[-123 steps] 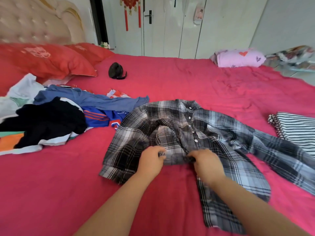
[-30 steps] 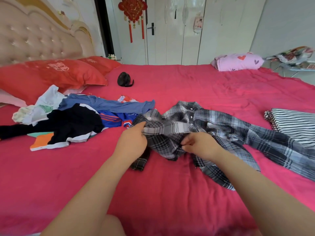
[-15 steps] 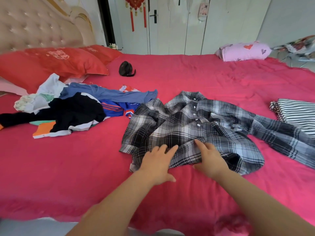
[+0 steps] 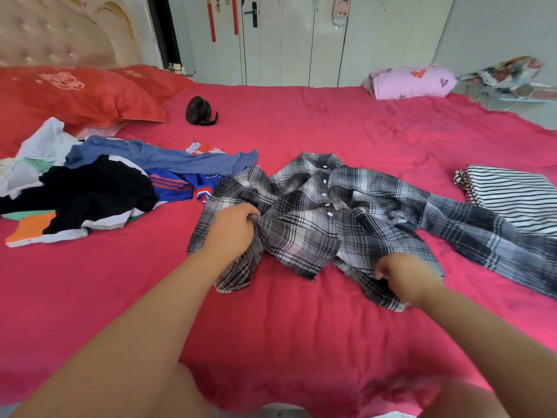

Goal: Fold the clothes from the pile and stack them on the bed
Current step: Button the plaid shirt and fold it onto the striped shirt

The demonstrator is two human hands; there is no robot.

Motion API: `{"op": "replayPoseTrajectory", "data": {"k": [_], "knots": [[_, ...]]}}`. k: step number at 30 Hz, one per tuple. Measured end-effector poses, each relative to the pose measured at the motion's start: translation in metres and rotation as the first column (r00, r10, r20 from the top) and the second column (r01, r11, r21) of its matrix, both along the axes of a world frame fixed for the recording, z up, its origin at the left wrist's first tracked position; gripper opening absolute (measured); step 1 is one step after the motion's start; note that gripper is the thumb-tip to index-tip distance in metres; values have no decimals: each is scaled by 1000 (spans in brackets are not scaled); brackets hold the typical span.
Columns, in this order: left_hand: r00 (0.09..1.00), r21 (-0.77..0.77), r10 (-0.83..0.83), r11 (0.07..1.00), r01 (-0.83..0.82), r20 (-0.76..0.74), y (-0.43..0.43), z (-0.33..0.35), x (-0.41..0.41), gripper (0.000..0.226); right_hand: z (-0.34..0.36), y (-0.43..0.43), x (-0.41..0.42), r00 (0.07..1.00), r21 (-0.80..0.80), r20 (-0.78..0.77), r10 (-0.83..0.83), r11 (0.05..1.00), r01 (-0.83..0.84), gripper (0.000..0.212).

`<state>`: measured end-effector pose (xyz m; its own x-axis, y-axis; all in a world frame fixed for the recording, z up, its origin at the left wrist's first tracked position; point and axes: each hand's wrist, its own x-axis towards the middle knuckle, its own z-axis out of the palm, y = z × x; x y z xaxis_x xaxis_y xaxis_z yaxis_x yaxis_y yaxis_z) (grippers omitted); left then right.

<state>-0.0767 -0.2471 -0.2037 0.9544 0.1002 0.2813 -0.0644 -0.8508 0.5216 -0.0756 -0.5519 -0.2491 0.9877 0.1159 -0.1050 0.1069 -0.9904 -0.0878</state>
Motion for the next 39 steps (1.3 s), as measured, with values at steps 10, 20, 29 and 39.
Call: {"op": "replayPoseTrajectory", "data": {"k": [10,20,29,39], "knots": [[945,265,-236,919,293,-226,-9,4,13,64,10,-11,3,894,-131,-303,330,915,-382,83],[805,122,-433,847,517,-406,7,-1,30,51,42,-41,64,924,82,-82,374,926,-368,14],[943,-904,-202,393,-169,-264,-24,77,166,20,107,-62,210,952,706,110,-286,697,128,15],[942,100,-252,967,235,223,-52,-7,195,38,41,-12,193,960,305,263,93,936,-174,19]]}}
